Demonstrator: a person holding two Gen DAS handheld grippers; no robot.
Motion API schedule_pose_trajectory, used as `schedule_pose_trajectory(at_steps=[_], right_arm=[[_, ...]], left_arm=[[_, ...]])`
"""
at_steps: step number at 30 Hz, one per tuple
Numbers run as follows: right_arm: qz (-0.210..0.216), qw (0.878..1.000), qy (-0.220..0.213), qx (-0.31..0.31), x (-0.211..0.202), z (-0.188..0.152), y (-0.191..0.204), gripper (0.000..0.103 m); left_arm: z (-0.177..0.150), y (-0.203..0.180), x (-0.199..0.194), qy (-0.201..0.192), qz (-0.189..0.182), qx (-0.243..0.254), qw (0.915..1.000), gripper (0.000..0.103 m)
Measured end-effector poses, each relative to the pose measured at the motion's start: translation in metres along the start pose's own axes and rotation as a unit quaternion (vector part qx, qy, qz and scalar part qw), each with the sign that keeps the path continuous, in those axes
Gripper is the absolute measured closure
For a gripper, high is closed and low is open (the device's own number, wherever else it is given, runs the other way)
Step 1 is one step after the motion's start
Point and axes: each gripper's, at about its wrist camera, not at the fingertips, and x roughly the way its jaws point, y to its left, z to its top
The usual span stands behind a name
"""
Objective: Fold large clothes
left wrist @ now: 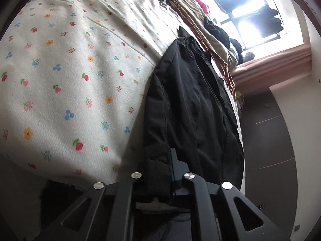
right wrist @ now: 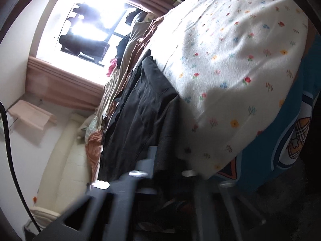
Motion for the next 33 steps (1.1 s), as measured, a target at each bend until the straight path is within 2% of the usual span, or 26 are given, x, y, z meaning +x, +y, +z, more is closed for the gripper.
schedule_pose_trajectory(at_steps=[4, 12, 22, 28, 33], right_arm=[[0.027, 0.999, -0.023, -0.009, -0.017, 0.006, 0.018, 0.098], [0.077, 0.995, -0.044, -0.048, -0.051, 0.011, 0.083, 0.099], [0.142, 0.983, -0.059, -0.097, -0.113, 0.001, 0.161, 0.099], [0.180, 0.974, -0.069, -0.119, -0.153, -0.010, 0.198, 0.099], [0.210, 0.964, -0.085, -0.141, -0.173, -0.016, 0.220, 0.099]], left_arm=[[0.004, -0.006, -0.018, -0.031, -0.026, 0.001, 0.9992, 0.099], [0.011, -0.032, -0.068, -0.078, -0.075, 0.007, 0.9941, 0.101], [0.002, -0.057, -0.166, -0.140, -0.127, 0.006, 0.9819, 0.101], [-0.013, -0.080, -0.228, -0.167, -0.137, 0.014, 0.9764, 0.101], [-0.026, -0.103, -0.277, -0.200, -0.162, 0.038, 0.9656, 0.101]])
